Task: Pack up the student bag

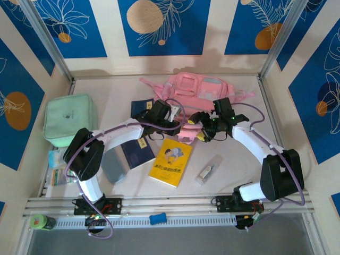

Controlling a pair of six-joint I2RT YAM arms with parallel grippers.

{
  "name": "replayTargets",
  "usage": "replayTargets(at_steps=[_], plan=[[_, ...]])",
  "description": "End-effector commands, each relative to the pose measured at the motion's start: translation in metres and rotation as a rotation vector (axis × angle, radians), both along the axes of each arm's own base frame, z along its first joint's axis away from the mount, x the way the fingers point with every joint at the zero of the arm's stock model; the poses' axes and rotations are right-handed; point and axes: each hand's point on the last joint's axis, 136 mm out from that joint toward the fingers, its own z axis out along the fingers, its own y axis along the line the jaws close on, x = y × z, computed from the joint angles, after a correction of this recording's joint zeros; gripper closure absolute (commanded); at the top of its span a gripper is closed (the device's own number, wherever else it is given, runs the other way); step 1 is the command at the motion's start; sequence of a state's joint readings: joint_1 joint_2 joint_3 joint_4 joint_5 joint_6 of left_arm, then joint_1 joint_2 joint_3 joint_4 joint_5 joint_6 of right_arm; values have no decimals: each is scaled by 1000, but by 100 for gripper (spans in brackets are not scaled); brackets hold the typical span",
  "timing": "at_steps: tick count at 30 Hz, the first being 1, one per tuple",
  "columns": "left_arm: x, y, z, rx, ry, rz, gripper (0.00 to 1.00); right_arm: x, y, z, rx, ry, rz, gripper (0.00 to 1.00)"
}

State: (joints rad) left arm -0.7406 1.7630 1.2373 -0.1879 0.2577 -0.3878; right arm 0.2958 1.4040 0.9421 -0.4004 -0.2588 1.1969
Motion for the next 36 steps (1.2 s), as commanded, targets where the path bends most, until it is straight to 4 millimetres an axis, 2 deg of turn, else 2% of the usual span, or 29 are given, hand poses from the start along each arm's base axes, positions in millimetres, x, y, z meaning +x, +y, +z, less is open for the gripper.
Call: replayTargets(at_steps=[1,5,10,14,18,21,24,28,33,36], plan=[[4,-15,29,-81,-43,-27,100,29,-3,-2,-10,-8,-141,25],[4,-17,29,-87,-44,-31,100,39,-3,-20,-70,19,-145,36],[3,-20,32,-98,-47,-40,100,44,-8,-40,-167,27,-112,61],[2,-17,30,-84,-46,-40,100,50,-9,-41,-208,-22,-31,86],[-2,-7,27,-43,-47,-34,100,54,-12,-32,-232,-81,82,100],[-7,7,24,2,-54,-15,100,51,-21,-22,-281,-122,143,100],[-6,27,19,48,-73,36,100,48,-26,-6,-259,-181,195,100],[1,59,1,67,-36,142,100,43,-48,15,-274,-209,205,100],[13,75,-5,33,-17,181,100,42,-70,27,-260,-232,183,100],[26,76,-4,38,-25,183,100,41,-79,28,-261,-228,158,100]])
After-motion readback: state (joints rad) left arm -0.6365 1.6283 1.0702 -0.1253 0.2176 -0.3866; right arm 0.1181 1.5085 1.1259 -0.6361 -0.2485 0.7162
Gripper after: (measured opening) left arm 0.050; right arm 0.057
